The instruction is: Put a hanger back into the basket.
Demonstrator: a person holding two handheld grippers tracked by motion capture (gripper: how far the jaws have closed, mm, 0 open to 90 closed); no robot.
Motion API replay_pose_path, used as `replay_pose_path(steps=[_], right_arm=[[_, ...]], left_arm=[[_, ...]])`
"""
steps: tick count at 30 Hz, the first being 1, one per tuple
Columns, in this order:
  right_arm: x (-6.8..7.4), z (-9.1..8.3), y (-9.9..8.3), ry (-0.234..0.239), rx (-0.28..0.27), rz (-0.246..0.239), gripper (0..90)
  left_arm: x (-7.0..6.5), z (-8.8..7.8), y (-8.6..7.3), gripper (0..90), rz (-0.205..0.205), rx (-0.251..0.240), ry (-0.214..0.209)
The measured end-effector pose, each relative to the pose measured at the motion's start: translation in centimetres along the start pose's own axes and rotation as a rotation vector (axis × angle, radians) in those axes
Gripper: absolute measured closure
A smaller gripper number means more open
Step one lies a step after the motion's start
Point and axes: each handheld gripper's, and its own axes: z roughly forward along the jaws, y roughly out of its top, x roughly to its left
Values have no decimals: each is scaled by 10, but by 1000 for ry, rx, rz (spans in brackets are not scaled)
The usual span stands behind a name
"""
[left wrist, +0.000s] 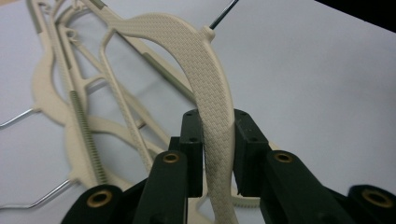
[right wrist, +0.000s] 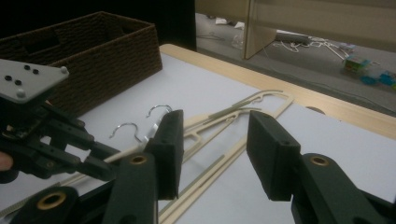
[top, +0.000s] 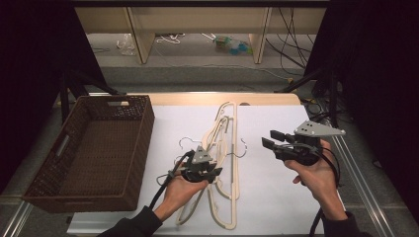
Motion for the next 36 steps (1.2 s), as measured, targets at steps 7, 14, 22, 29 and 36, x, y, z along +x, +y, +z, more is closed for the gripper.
replay_pose_path(steps=[7, 14, 22, 29, 36], right_arm=[[-6, 5, -7, 4, 9, 9, 555], [-9, 6, -10, 0, 20, 11, 545], [-12, 7, -15, -8, 43, 6, 542], [-13, 9, -17, -4, 44, 1, 532], [-13, 11, -18, -16, 63, -29, 526]], left_arm=[[16, -14, -4, 782, -32, -13, 31], [26, -25, -1, 797, -34, -26, 83], [38, -36, -1, 815, -34, -35, 145], [48, -42, -2, 837, -2, -21, 198], [65, -53, -2, 857, -79, -27, 208]])
